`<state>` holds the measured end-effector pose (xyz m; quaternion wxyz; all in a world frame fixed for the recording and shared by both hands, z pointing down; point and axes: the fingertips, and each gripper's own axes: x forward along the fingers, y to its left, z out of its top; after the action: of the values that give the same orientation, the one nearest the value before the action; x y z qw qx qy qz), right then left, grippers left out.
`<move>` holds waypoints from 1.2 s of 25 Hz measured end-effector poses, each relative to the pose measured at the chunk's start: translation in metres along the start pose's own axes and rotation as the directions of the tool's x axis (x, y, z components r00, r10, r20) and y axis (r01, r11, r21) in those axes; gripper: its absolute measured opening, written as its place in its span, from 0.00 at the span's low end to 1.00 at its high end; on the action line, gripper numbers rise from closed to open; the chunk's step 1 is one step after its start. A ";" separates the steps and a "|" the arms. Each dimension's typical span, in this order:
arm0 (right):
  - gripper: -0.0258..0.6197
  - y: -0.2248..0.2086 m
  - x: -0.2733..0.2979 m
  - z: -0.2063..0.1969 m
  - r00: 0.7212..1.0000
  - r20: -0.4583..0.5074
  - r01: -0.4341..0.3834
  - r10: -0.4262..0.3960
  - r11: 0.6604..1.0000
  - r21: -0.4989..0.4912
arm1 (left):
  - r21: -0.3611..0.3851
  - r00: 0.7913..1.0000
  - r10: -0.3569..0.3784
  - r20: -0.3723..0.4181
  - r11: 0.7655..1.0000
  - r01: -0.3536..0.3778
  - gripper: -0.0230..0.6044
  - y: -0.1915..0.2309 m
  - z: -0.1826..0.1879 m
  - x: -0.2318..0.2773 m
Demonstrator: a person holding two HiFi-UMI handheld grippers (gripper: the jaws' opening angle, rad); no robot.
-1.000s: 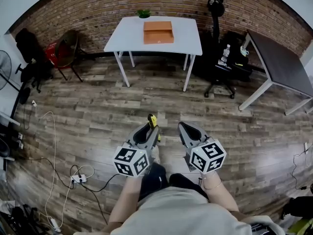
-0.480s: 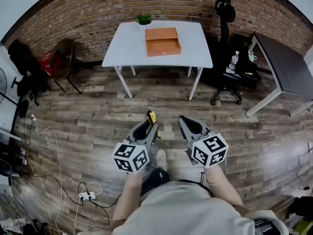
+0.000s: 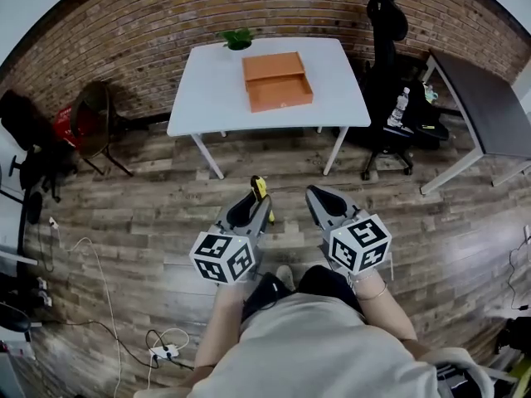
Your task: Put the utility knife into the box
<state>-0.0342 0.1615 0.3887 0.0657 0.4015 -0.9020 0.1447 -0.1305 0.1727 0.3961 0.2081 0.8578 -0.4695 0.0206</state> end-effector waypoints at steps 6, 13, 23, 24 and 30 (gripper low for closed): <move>0.04 -0.024 0.037 0.005 1.000 -0.016 0.008 -0.008 1.000 0.019 | -0.007 1.000 -0.008 -0.025 1.000 0.008 0.21 0.027 0.006 0.034; 0.04 -0.075 0.094 0.025 1.000 0.009 -0.001 0.000 0.999 0.049 | 0.029 1.000 -0.009 -0.008 1.000 0.009 0.21 0.063 0.041 0.095; 0.04 -0.198 0.203 0.078 0.998 -0.021 -0.053 0.054 0.998 0.036 | 0.021 0.997 0.071 0.003 0.997 -0.071 0.21 0.135 0.105 0.228; 0.04 -0.210 0.214 0.085 0.998 -0.021 -0.057 0.057 0.998 0.037 | 0.019 0.997 0.077 0.002 0.997 -0.077 0.21 0.142 0.112 0.242; 0.04 -0.275 0.264 0.112 0.997 -0.017 -0.071 0.072 0.997 0.036 | 0.022 0.995 0.093 0.018 0.995 -0.093 0.21 0.169 0.144 0.315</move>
<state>-0.0067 -0.2353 0.4017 0.0617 0.3686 -0.9124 0.1666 -0.1156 -0.2122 0.3939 0.1930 0.8375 -0.5105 0.0282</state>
